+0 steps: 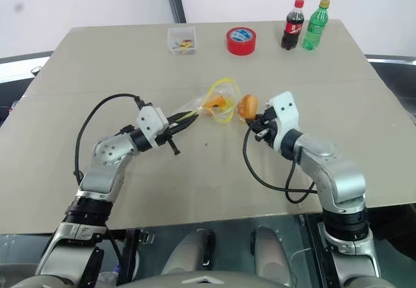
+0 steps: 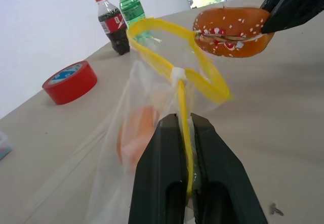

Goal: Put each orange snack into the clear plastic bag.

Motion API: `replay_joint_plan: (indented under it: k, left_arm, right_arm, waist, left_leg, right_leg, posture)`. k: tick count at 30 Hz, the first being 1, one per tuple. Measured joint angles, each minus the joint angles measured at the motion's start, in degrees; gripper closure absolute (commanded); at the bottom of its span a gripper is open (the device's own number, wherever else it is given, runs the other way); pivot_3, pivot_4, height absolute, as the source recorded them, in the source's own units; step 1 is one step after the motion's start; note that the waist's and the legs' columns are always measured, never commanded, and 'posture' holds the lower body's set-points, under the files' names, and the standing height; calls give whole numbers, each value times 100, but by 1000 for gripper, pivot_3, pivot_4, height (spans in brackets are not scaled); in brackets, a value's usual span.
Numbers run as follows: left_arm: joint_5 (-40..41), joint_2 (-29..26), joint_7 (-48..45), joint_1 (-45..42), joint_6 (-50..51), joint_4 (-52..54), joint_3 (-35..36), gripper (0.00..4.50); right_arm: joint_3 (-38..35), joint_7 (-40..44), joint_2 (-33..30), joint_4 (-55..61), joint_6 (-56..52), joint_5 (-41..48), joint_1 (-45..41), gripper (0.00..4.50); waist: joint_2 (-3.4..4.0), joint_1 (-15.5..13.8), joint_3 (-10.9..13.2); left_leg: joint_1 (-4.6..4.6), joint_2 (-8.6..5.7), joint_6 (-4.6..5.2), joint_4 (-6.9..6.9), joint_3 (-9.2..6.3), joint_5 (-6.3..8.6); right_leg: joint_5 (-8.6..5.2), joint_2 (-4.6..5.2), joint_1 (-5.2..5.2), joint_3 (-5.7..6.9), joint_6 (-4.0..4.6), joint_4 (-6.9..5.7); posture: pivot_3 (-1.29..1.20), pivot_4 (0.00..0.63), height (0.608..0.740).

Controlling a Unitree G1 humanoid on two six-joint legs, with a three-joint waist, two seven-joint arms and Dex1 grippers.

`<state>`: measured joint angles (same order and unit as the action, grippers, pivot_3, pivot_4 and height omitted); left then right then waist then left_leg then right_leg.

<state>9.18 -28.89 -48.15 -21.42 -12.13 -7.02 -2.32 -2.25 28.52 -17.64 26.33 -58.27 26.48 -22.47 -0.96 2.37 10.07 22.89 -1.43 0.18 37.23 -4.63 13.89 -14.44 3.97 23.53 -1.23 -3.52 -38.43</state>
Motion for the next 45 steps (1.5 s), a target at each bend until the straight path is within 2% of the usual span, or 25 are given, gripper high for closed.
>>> replay_joint_plan:
  k: [5,13,21,31,34,37,38,39,42,45]
  left_arm:
    - [-2,-245,-146,223,-232,194,10,4500]
    - [-2,-306,-97,365,-236,371,27,4500]
    - [14,-335,-89,455,-239,579,55,4500]
    - [9,-678,-559,889,-662,904,-4,4500]
    - [10,-684,-576,893,-721,903,-4,4500]
    - [10,-676,-548,891,-726,903,-2,4500]
    - [10,-669,-520,890,-718,903,0,4500]
    - [15,-661,-493,888,-691,903,5,4500]
    - [122,-557,-271,849,-371,875,98,4500]
    - [227,-548,-115,796,-82,868,258,4500]
  right_arm:
    - [-771,217,18,-19,-855,1328,-272,3490]
    - [-1277,112,-81,-137,-1414,2309,-309,3490]
    - [-653,107,-118,-791,-1332,2266,-358,3490]
    - [-447,157,208,-2185,-1133,2177,-1252,3490]
    - [-68,145,354,-2439,-746,1796,-1379,3490]
    - [204,122,472,-2666,-440,1472,-1398,2711]
    - [286,131,452,-2642,-342,1381,-1393,2132]
    - [376,137,413,-2596,-213,1270,-1382,1761]
    - [546,146,99,-2141,372,814,-1148,1761]
    - [632,389,-549,-1365,1047,383,-781,1761]
  waist:
    - [0,-26,0]
    - [0,-36,0]
    - [0,-10,0]
    - [1,-10,1]
    - [1,-6,1]
    - [2,-11,1]
    - [2,-13,1]
    - [2,-13,1]
    - [2,-33,1]
    - [1,-29,1]
  left_leg:
    - [1,2,0,0,0,0]
    - [3,2,0,0,-1,0]
    - [1,0,0,1,3,0]
    - [2,2,0,0,4,0]
    - [1,1,0,-1,3,0]
    - [3,1,0,-1,3,0]
    - [3,1,0,0,3,0]
    - [3,1,0,0,3,0]
    - [6,0,0,1,-2,0]
    - [6,-1,0,1,-2,0]
  right_leg:
    - [0,5,-2,-1,0,3]
    - [0,5,-2,2,0,3]
    - [0,4,-1,-1,0,2]
    - [0,4,-1,-1,0,2]
    - [0,3,0,0,0,2]
    - [0,3,1,-1,0,2]
    - [0,4,1,-1,0,3]
    - [0,5,1,-1,0,3]
    - [0,6,1,3,0,4]
    - [0,5,1,6,-1,7]
  posture:
    - [0,150,736]
    - [0,150,736]
    - [0,150,736]
    - [0,150,736]
    - [0,150,736]
    - [0,150,736]
    - [0,150,736]
    - [0,150,736]
    - [0,150,736]
    - [0,150,736]
